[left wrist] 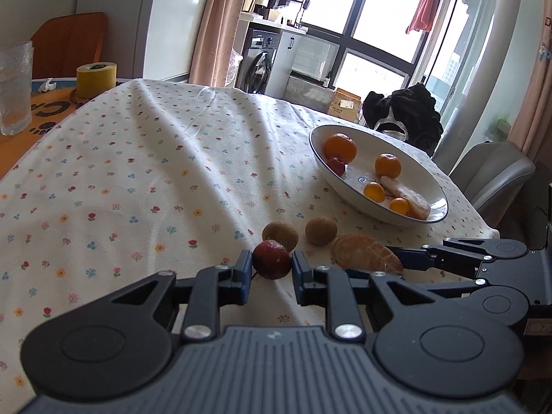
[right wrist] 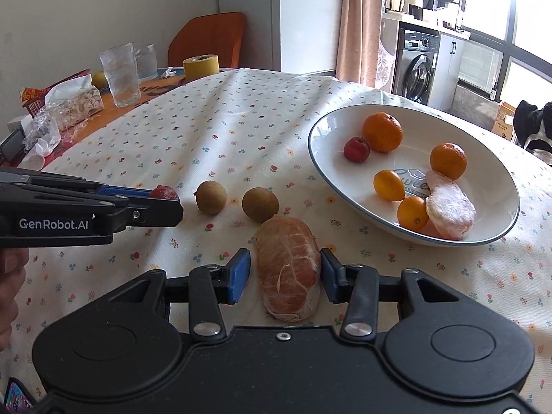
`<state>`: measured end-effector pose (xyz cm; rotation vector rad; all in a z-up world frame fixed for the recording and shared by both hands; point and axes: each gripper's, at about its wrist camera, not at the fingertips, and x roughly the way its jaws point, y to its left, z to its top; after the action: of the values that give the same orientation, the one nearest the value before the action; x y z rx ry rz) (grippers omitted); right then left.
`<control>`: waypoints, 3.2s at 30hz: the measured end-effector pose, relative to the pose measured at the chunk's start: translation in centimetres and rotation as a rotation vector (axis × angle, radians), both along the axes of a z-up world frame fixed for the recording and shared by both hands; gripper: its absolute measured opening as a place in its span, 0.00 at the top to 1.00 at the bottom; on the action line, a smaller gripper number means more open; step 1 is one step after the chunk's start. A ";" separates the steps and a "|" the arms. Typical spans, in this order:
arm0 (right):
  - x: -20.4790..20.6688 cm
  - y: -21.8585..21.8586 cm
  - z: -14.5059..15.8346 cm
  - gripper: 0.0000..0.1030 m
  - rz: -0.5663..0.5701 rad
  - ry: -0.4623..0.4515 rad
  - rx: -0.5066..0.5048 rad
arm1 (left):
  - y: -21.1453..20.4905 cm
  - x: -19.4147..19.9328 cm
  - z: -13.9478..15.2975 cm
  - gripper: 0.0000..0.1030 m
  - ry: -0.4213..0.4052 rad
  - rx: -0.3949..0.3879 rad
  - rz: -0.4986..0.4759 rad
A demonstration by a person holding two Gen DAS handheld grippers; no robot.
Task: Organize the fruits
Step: 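Grasp the peeled segmented fruit with the right gripper while the left gripper grasps another red plum, then carry the peeled fruit over the bowl with the right gripper while the left gripper drops the plum in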
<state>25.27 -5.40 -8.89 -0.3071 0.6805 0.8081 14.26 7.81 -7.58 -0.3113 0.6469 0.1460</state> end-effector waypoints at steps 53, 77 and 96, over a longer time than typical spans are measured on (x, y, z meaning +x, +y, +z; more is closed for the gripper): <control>1.3 -5.9 5.5 0.81 -0.147 -0.145 0.129 | -4.0 2.3 3.7 0.78 -0.083 0.048 -0.081; 6.6 -10.0 5.0 0.81 -0.243 -0.126 0.195 | -7.5 10.2 3.7 0.78 -0.041 0.117 -0.163; 7.9 -10.6 4.5 0.82 -0.274 -0.115 0.200 | -5.9 9.3 3.5 0.60 -0.004 0.111 -0.089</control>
<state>33.17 -15.96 -4.39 -0.0755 0.5150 0.5859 23.54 1.89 -4.06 -0.1756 0.6452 0.0958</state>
